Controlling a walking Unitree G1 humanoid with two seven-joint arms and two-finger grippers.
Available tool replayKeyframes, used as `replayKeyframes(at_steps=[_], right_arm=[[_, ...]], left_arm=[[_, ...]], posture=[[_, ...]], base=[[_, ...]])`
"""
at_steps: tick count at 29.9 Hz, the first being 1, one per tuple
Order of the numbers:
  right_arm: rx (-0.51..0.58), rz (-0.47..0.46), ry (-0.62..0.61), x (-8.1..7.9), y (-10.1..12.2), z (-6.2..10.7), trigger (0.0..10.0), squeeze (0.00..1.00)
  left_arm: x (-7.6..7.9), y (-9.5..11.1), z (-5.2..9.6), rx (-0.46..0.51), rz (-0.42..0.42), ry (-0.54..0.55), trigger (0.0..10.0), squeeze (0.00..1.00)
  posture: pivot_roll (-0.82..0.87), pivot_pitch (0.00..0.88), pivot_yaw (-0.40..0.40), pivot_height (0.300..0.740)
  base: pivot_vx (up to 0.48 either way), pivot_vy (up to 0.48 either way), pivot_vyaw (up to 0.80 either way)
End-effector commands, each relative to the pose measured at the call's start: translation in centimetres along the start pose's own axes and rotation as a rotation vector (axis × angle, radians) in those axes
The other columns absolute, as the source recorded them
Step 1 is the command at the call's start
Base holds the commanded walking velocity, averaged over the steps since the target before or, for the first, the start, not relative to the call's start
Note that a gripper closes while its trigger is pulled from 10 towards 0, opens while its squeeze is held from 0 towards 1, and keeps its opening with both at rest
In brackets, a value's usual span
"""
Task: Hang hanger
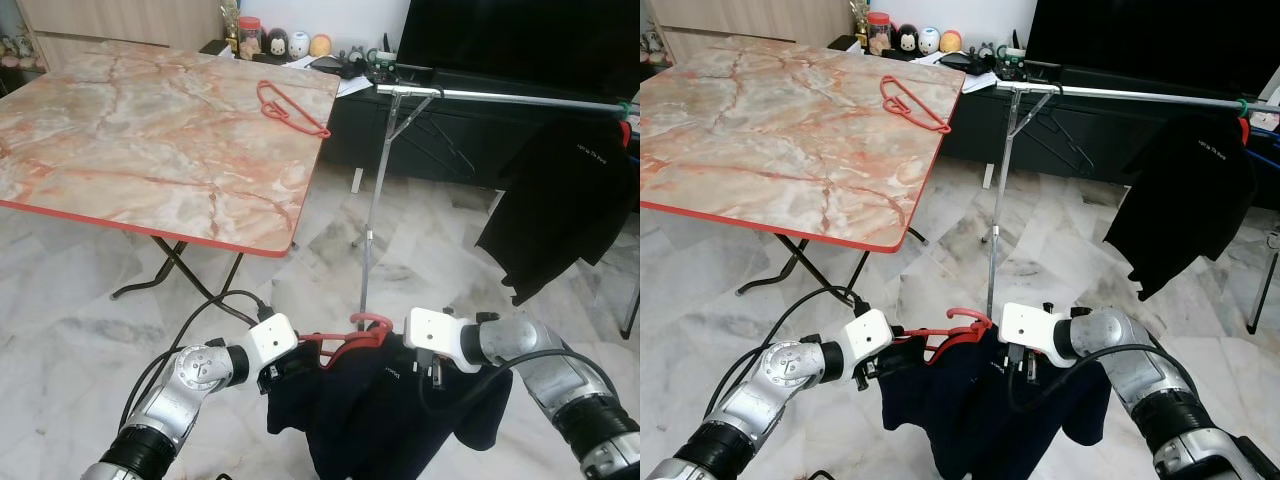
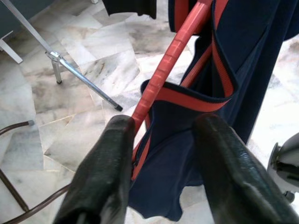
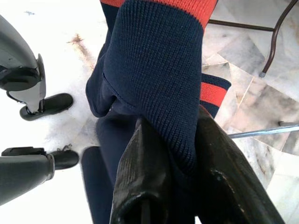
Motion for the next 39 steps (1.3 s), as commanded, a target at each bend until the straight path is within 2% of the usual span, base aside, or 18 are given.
replayKeyframes(at_steps=[1, 17, 24, 31, 36, 39], right_arm=[[0.031, 0.013, -0.019, 0.5, 0.7, 0.5, 10.0, 0.00], [0.037, 0.010, -0.024, 0.5, 0.9, 0.4, 10.0, 0.00], [0.044, 0.008, -0.014, 0.4, 1.1, 0.4, 10.0, 0.00], [0.037, 0.007, 0.000, 0.2, 1.0, 0.5, 10.0, 0.00], [0.012, 0.008, -0.001, 0.2, 0.6, 0.5, 10.0, 0.00], [-0.014, 0.000, 0.033, -0.2, 0.2, 0.6, 10.0, 0.00]], left_arm=[[-0.1, 0.1, -0.1, 0.000, -0.022, -0.005, 0.0, 0.00], [0.0, -0.5, -0.1, -0.035, -0.050, -0.011, 0.0, 0.00], [-0.5, -0.8, 0.1, -0.048, -0.068, 0.022, 0.0, 0.00], [-2.1, -0.7, 0.4, -0.066, -0.140, 0.138, 0.0, 0.00], [-2.8, -0.8, 0.8, -0.065, -0.158, 0.174, 0.0, 0.00], [-3.6, -1.3, 1.3, -0.106, -0.197, 0.235, 0.0, 0.00]], posture=[[-0.02, 0.000, -0.062, 0.740], [-0.02, 0.000, -0.058, 0.740], [-0.01, 0.000, -0.058, 0.740], [-0.01, 0.000, -0.057, 0.740], [-0.01, 0.000, -0.057, 0.740], [-0.01, 0.000, -0.058, 0.740]], base=[[0.000, 0.000, 0.00], [0.000, 0.000, 0.00], [0.000, 0.000, 0.00], [0.000, 0.000, 0.00], [0.000, 0.000, 0.00], [0.000, 0.000, 0.00]])
Point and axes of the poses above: a point about 5 cm out from each wrist's last joint towards the gripper, its own z axis pointing back from the gripper into the wrist, its own y axis along the axis of the wrist's last joint, x = y × z, the point moved 1 cm from there along -z, pointing out of the wrist towards the gripper, and after that the axes turned 4 degrees about -z, right-handed, at the moved point
